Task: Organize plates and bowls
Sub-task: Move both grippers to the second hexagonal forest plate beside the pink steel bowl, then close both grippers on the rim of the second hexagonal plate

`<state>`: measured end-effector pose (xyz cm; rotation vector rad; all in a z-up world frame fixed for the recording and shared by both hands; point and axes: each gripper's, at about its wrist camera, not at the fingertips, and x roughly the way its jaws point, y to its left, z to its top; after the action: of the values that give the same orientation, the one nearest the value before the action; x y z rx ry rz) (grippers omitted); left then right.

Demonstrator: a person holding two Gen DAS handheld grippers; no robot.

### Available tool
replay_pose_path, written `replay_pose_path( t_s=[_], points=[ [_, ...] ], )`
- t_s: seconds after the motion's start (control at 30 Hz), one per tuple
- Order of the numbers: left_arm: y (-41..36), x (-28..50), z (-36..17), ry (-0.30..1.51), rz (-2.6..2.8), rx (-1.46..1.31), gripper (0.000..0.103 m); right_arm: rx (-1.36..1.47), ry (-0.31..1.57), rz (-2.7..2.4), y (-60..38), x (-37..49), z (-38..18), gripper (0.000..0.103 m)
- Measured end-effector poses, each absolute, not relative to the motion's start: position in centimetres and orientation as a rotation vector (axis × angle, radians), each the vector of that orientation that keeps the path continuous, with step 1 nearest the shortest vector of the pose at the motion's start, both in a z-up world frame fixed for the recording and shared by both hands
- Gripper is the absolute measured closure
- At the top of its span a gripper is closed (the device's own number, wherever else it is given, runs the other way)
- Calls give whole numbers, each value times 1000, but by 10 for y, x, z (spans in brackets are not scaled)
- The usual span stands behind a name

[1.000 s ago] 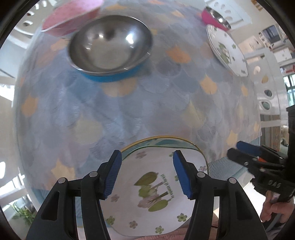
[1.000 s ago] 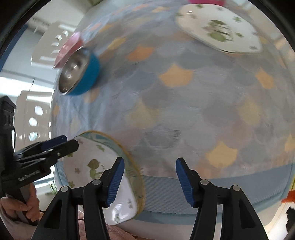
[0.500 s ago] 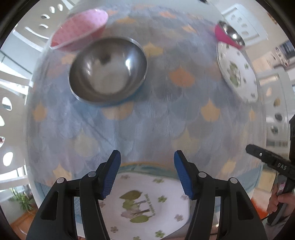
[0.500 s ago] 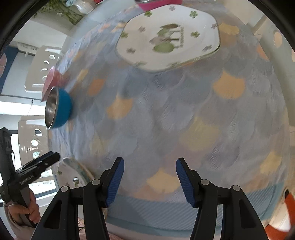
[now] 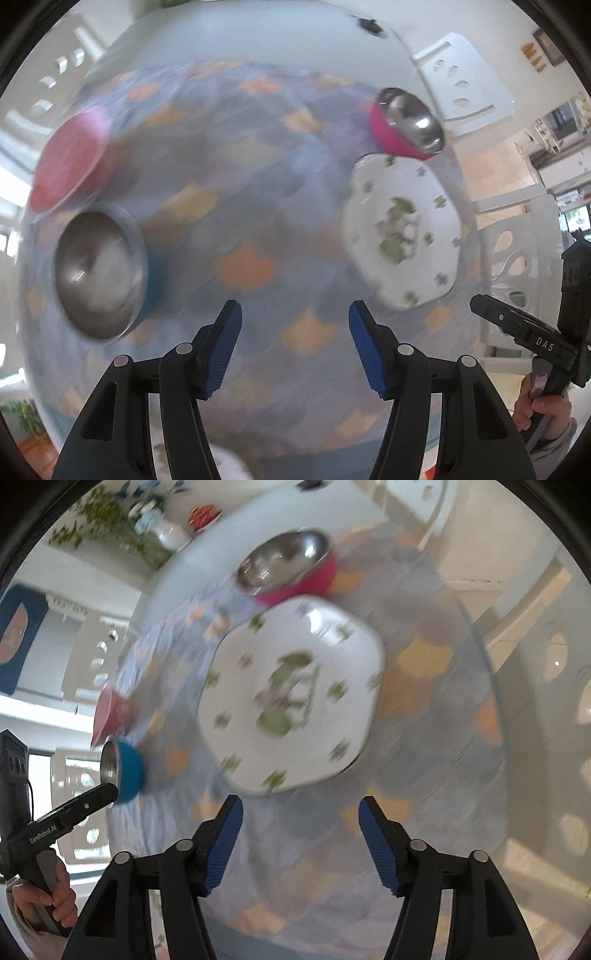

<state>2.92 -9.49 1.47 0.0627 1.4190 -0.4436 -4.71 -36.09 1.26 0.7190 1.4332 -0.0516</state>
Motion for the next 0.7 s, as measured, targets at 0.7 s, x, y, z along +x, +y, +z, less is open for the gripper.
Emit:
replay_pose_path(
  t_s=[0.7],
  points=[
    [-189,79,-75,1551,-384,130,45,675,1523,-59,-410,20,-65,31]
  ],
)
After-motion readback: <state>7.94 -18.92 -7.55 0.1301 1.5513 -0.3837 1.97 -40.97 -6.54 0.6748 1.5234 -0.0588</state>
